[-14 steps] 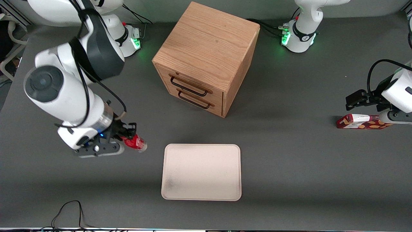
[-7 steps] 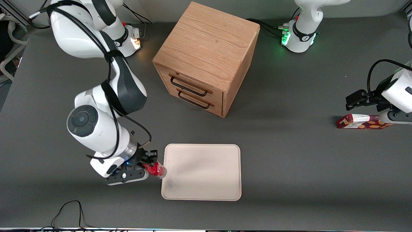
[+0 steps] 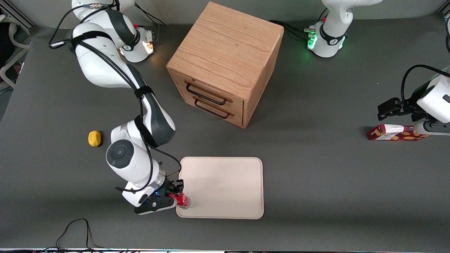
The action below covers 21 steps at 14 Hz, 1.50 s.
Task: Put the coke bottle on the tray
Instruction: 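Carry the bottle over the white tray and set it upright, then open the right gripper and withdraw it from the bottle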
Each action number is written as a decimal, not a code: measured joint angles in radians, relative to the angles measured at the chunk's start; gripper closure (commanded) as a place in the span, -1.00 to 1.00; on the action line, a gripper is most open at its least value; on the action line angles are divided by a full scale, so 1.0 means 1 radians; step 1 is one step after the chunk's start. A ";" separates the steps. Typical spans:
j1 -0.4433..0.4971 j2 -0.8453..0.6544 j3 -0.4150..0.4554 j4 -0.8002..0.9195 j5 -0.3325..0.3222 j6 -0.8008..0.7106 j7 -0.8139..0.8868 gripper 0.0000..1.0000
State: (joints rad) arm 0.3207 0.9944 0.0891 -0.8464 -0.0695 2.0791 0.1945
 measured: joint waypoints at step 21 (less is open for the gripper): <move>-0.010 -0.710 -0.141 -0.693 0.126 -0.087 0.053 -1.00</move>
State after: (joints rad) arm 0.3111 0.2844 -0.0516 -1.5395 0.0566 1.9925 0.2476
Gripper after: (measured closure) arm 0.000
